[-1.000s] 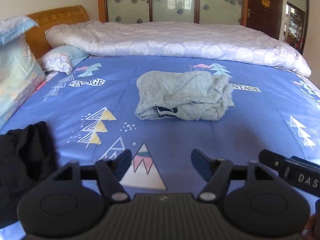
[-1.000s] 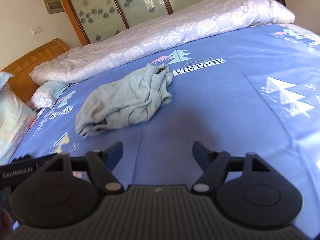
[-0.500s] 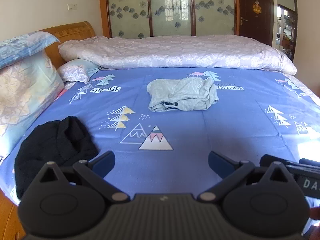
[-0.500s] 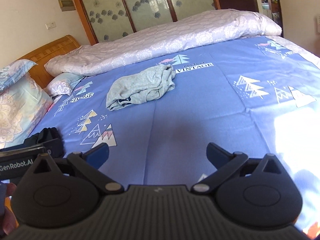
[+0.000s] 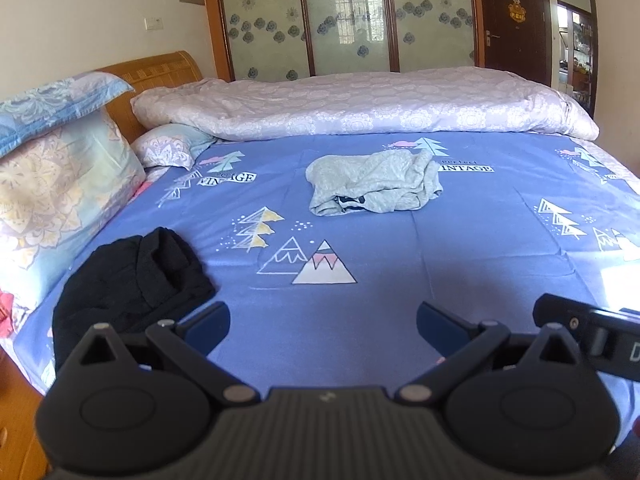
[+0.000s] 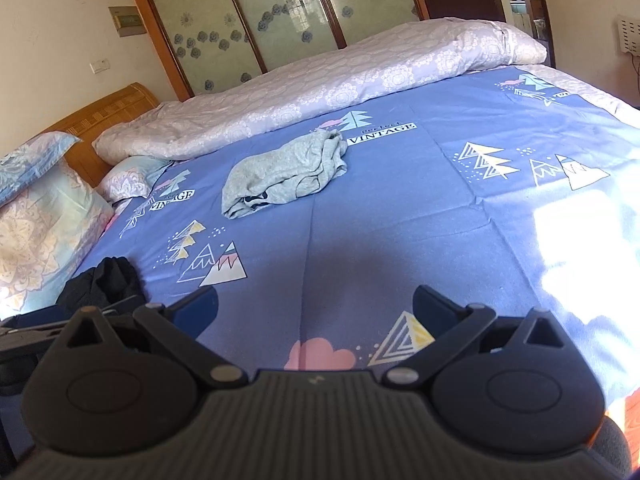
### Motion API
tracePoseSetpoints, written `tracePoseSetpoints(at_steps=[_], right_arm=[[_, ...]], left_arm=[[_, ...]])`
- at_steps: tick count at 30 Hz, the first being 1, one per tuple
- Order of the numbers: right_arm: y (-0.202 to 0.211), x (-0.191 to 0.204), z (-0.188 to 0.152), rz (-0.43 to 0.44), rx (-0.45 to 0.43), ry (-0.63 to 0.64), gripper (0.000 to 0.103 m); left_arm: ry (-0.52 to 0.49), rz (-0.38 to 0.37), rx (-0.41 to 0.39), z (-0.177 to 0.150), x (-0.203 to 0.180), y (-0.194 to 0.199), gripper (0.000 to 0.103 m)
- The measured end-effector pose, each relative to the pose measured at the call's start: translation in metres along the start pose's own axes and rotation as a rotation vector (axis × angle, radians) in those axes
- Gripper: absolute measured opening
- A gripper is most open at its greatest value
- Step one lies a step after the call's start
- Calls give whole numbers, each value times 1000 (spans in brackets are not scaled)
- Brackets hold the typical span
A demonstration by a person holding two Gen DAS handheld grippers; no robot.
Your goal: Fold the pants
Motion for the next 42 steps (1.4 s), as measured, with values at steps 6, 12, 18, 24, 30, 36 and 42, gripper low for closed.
tracePoseSetpoints(at_steps=[6,12,18,24,30,36,42], right_arm=[[1,3,0,5,-8,19,103],[-1,5,-5,20,14,21,103],[-1,5,-8,30,30,24,103],[-1,6,-9,36,40,19,103],[0,8,-8,41,35,27,103],[1,8,-7,42,31,31,103],[2,8,-7,40,29,28,103]], left_arm=[[7,9,17,-6,1,-1,103],[12,37,34,-8,4,-2,103],[20,31,75,-15,4,-6,103],[9,43,76,-15,2,-6,103],[-7,63,70,-14,2,-6,103],[-13,67,73,-15,2,-7,103],[-23,68,69,-16,1,-7,103]])
Point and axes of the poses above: each gripper's, at about its wrist camera, not at the fingertips, and y roughly against the way its jaws point, x to its left, z to its top, the point moved 10 cm from there along -y, roughly the way its jaws point, and after that the axes turned 3 degrees about -x, right-handed, at the moved point
